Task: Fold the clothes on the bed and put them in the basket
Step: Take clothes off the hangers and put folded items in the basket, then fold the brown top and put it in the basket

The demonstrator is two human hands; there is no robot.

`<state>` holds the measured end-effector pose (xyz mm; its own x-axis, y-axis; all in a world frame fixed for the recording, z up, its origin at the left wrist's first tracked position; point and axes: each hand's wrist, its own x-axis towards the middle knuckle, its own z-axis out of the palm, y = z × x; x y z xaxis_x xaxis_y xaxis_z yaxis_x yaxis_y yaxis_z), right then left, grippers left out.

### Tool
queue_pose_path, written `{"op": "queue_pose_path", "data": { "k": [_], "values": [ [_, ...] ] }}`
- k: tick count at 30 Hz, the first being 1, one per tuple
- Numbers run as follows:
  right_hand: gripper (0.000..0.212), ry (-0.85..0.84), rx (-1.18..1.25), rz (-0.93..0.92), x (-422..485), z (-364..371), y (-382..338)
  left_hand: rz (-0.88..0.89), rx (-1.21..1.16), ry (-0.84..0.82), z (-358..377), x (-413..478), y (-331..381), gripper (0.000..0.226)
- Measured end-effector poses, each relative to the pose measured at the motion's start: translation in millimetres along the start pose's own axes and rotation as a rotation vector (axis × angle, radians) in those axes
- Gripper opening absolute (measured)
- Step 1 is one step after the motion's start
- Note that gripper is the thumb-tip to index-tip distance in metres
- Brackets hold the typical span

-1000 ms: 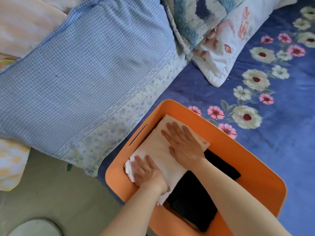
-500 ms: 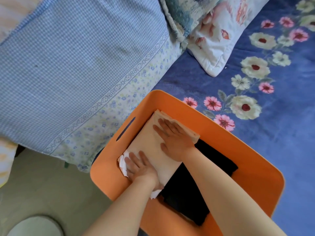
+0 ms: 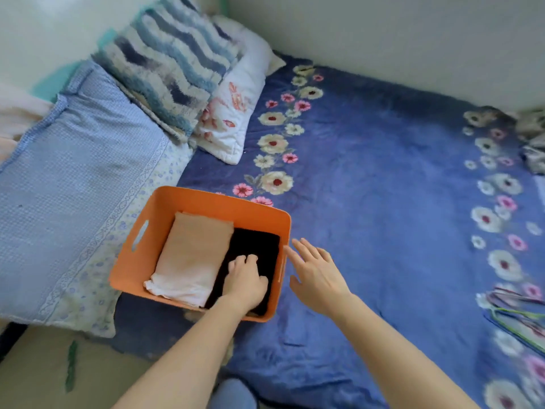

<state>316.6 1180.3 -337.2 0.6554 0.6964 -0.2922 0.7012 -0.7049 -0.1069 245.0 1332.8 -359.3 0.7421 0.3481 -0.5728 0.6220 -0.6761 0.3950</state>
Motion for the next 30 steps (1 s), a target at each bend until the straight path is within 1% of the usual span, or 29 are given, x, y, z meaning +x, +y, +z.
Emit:
{"op": "queue_pose_path", "data": {
  "k": [2, 5, 8, 13, 18, 20, 22, 26, 30],
  "values": [
    [0.071, 0.004, 0.017, 0.105, -53.4, -7.7, 29.1, 0.108, 0.093, -0.008, 17.8, -22.2, 45.9, 0.050],
    [0.065, 0.060, 0.093, 0.254, -146.5, -18.5, 72.9, 0.270, 0.232, -0.049, 51.2, -64.9, 123.6, 0.049],
    [0.065, 0.099, 0.094, 0.405, -236.6, -28.7, 120.4, 0.432, 0.336, -0.052, 82.2, -105.8, 203.4, 0.050],
    [0.066, 0.167, 0.069, 0.690, -404.0, -36.9, 198.8, 0.785, 0.498, -0.024, 149.2, -199.0, 345.9, 0.048],
    [0.065, 0.267, 0.094, 0.975, -544.7, -45.9, 251.6, 1.157, 0.609, -0.003, 222.4, -290.0, 467.4, 0.051],
    [0.067, 0.264, 0.103, 1.089, -599.6, -45.9, 268.5, 1.294, 0.640, 0.000, 255.8, -328.1, 513.0, 0.049],
    [0.068, 0.265, 0.111, 1.175, -641.4, -46.2, 287.2, 1.374, 0.645, -0.012, 282.0, -358.0, 549.2, 0.047],
    [0.067, 0.341, 0.126, 1.339, -722.2, -51.7, 333.6, 1.534, 0.643, -0.019, 336.2, -413.0, 619.4, 0.044],
    [0.065, 0.352, 0.126, 1.453, -789.4, -55.8, 385.7, 1.610, 0.647, -0.054, 388.9, -448.8, 685.1, 0.049]
  ]
}}
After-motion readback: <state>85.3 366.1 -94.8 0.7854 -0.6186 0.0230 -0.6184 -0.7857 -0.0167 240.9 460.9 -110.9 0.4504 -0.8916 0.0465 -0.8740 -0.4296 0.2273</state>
